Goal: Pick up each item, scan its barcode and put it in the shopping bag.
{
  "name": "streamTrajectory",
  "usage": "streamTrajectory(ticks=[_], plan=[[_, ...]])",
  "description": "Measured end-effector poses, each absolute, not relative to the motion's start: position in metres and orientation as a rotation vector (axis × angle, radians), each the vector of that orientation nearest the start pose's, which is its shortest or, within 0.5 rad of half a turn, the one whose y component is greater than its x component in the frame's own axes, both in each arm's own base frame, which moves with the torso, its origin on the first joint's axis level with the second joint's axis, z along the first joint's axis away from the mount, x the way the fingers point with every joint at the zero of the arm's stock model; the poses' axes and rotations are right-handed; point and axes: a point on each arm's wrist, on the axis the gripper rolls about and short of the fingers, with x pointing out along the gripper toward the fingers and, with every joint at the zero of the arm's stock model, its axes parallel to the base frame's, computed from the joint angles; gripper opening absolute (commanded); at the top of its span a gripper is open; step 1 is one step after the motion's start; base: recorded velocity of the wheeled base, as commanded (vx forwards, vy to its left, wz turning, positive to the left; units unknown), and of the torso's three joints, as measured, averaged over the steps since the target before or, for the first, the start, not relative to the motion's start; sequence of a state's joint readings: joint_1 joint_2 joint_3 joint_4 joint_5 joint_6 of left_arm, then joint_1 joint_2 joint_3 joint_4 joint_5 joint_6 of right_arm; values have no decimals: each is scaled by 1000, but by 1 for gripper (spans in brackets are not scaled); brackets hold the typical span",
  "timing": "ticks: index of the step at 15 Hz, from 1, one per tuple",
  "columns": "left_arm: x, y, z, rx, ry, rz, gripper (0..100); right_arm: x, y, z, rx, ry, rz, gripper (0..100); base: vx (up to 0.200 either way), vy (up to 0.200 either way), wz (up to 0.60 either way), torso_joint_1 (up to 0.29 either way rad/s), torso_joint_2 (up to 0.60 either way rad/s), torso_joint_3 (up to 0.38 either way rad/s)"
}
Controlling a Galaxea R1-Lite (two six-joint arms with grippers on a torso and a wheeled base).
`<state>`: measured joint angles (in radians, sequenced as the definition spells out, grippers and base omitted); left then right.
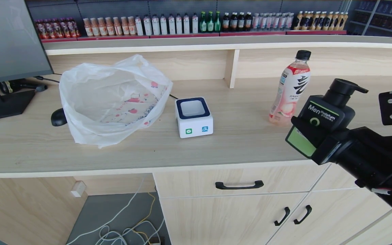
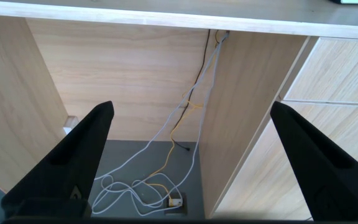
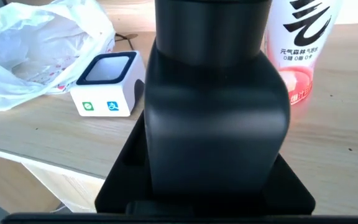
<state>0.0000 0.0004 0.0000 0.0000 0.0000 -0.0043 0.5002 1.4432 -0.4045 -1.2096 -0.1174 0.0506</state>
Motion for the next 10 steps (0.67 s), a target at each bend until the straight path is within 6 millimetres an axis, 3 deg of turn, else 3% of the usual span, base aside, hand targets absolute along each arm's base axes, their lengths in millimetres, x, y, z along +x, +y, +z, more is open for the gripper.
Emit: streamTrajectory(ticks=[6,10], plan=[[-23,0,75,-4,0,0,100,163,111,198,14,-166,486,0,0,0,0,0,0,0],[-23,0,75,-4,0,0,100,133,145,199,-152,-237,695,0,0,0,0,0,0,0]])
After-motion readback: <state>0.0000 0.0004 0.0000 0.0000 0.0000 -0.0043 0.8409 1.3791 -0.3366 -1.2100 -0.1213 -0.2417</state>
